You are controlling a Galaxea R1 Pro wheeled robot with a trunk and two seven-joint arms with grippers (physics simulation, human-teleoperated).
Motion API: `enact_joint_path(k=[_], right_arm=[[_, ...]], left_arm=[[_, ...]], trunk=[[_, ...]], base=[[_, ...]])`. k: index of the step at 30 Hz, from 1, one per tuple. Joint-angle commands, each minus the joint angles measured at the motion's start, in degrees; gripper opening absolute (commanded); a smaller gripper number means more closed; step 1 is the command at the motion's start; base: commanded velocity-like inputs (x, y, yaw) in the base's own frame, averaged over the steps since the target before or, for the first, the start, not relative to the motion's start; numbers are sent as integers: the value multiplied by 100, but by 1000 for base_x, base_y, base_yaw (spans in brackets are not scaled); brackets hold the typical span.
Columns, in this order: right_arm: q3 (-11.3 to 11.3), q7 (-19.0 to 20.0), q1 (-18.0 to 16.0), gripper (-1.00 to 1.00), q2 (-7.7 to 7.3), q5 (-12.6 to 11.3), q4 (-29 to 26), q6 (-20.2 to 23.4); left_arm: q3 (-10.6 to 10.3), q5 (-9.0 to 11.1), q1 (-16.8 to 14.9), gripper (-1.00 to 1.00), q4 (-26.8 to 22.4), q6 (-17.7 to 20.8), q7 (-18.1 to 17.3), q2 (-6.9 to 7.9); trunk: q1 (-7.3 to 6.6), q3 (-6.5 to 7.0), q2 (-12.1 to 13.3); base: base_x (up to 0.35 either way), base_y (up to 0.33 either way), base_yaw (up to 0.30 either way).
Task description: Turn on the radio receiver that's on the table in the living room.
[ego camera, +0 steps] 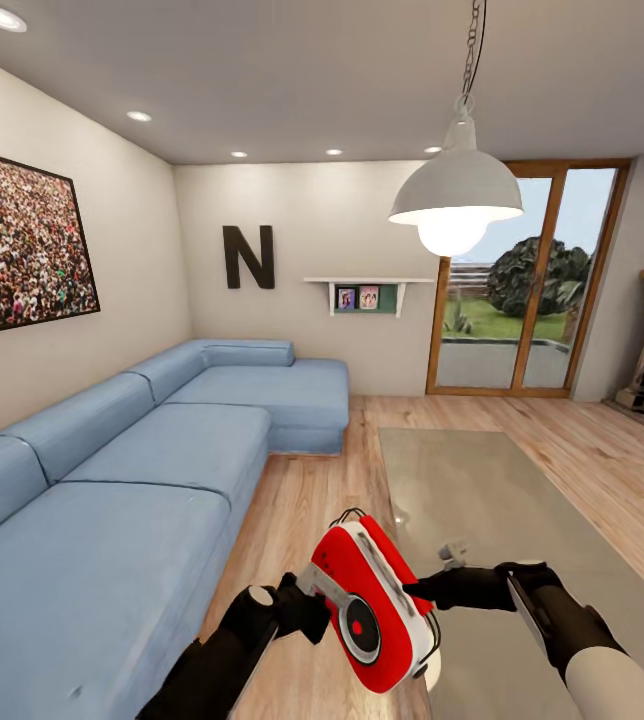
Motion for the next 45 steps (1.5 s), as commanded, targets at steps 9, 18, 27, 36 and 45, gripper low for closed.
enact_joint_path(k=[9, 18, 27, 36, 45], right_arm=[[-8, -1, -1, -100, 1, -30, -9, 9], [-17, 1, -1, -100, 22, -37, -10, 9], [-13, 1, -1, -100, 100, -63, -2, 18], [-9, 1, -1, -100, 220, -64, -1, 18], [-9, 10, -1, -100, 289, -65, -1, 18]], left_arm=[[18, 9, -173, -100, 480, -33, -5, -198], [-2, 13, -229, -100, 882, -353, -18, -198], [2, 21, -277, -100, 904, -426, -18, -198], [-1, 39, -282, -100, 962, -437, -18, -198], [-2, 38, -292, -100, 1177, -522, -18, -198]], trunk=[[0, 0, 0], [0, 0, 0], [0, 0, 0], [0, 0, 0], [0, 0, 0]], base=[[0, 0, 0], [0, 0, 0], [0, 0, 0], [0, 0, 0], [0, 0, 0]])
